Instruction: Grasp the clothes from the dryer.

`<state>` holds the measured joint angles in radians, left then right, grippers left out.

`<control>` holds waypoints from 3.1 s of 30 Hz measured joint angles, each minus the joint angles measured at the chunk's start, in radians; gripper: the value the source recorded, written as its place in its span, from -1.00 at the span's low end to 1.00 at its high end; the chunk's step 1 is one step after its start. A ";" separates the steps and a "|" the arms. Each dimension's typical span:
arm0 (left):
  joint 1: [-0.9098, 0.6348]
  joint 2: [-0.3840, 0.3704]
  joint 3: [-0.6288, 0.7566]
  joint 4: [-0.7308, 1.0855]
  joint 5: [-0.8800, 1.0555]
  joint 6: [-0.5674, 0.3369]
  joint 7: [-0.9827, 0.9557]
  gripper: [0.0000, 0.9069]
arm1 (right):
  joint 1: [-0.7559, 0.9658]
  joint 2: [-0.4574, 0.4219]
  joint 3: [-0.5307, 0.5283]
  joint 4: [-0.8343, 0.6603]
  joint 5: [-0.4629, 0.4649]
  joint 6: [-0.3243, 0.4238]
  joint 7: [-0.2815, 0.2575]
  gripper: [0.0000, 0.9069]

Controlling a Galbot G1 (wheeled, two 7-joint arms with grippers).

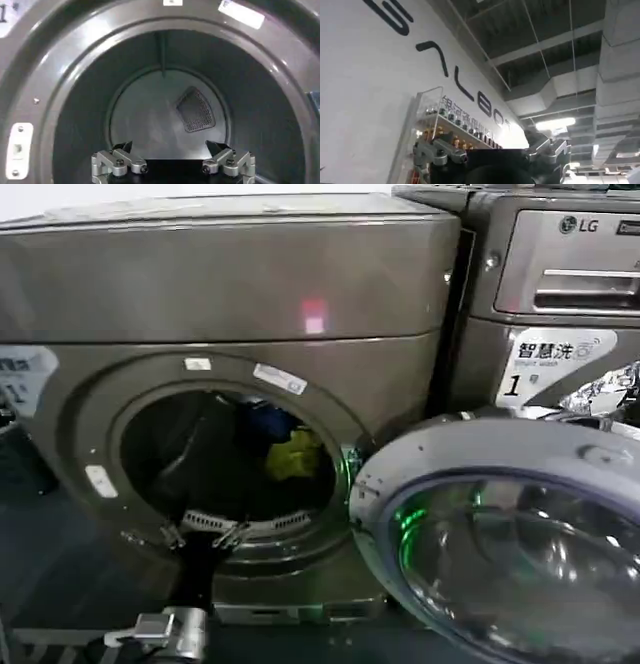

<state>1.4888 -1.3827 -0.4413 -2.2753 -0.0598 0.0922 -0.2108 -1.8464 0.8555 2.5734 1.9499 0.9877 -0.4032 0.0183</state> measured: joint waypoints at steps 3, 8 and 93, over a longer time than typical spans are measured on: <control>0.001 0.000 -0.003 -0.001 0.000 0.000 0.000 1.00 | 0.002 -0.001 -0.001 -0.002 0.000 0.001 0.001 1.00; 0.001 -0.001 -0.003 -0.003 0.002 0.002 0.000 1.00 | 0.004 -0.001 -0.004 -0.002 0.000 0.004 0.001 1.00; -1.689 -0.100 0.803 2.184 0.617 -0.304 1.159 -0.45 | -0.042 0.093 0.109 0.044 -0.042 0.002 -0.097 1.00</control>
<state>-0.2006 -1.4830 0.3613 -0.0918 0.5576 -0.2121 0.9477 -1.8884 0.9482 2.6824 1.9942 0.9461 -0.4008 -0.0789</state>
